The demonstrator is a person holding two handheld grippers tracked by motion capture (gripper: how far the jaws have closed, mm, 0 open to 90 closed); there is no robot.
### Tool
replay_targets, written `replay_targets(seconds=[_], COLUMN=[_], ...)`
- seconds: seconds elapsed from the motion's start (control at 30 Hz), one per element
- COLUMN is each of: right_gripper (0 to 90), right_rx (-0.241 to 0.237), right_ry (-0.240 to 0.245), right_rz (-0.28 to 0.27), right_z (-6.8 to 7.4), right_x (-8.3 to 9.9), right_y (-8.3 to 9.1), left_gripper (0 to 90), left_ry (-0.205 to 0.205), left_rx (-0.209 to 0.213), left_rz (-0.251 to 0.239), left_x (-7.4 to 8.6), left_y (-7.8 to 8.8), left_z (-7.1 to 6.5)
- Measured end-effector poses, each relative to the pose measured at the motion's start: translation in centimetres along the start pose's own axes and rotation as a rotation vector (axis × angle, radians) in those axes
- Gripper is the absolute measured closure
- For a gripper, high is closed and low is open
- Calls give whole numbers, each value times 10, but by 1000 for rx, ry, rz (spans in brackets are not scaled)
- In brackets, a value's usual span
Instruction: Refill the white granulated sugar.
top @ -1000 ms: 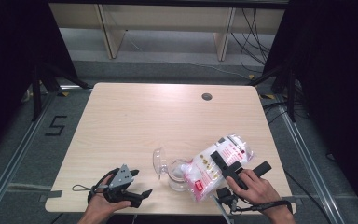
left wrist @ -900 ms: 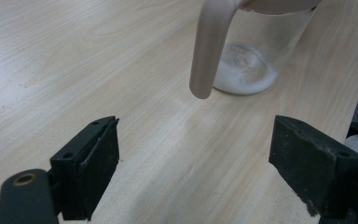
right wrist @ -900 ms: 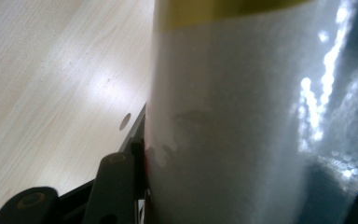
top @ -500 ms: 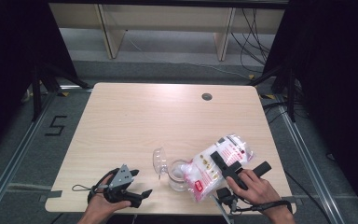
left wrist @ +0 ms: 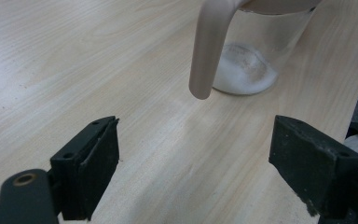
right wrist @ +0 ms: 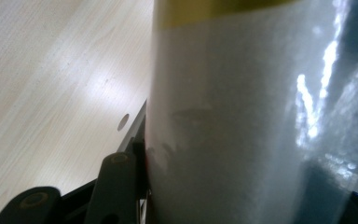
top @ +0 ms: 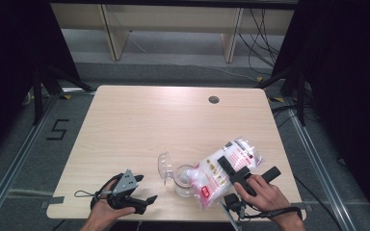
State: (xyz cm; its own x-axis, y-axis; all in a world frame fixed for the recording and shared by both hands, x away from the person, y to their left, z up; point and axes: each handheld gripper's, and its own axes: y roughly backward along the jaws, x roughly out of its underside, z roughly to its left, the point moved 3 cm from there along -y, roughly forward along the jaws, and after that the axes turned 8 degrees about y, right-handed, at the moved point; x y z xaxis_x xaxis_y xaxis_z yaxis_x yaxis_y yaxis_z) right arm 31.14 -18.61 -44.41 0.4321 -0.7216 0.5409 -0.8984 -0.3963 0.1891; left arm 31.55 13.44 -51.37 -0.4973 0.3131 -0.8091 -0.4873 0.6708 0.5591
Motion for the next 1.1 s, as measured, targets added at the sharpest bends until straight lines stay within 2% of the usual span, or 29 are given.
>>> replay_targets(seconds=[0.1,0.13,0.17,0.27,0.3,0.53,0.67,0.73,1.1], right_gripper=[575,575,576,576,577,579,580,580,582], right_rx=[0,1,3,7,4,6,4,5,10], right_ry=[-9,4,17,13,-1,-10,-12,4,3], right_rz=[5,3,0,1,5,8,8,3,2], right_z=[0,-1,-1,-1,0,0,1,-1,-1], right_x=[1,1,2,2,1,1,1,1,1], right_y=[1,0,0,1,1,2,2,2,2], left_gripper=[155,155,155,155,155,155,155,155,155], left_ry=[-15,-19,-4,-7,-2,-8,-9,-8,-1], left_rx=[-7,1,0,-9,-6,0,1,1,1], left_rz=[6,7,2,4,1,7,8,8,1], left_x=[0,0,0,0,0,0,0,0,0], left_y=[1,0,0,1,0,0,0,0,0], left_z=[1,2,0,0,0,1,0,0,0])
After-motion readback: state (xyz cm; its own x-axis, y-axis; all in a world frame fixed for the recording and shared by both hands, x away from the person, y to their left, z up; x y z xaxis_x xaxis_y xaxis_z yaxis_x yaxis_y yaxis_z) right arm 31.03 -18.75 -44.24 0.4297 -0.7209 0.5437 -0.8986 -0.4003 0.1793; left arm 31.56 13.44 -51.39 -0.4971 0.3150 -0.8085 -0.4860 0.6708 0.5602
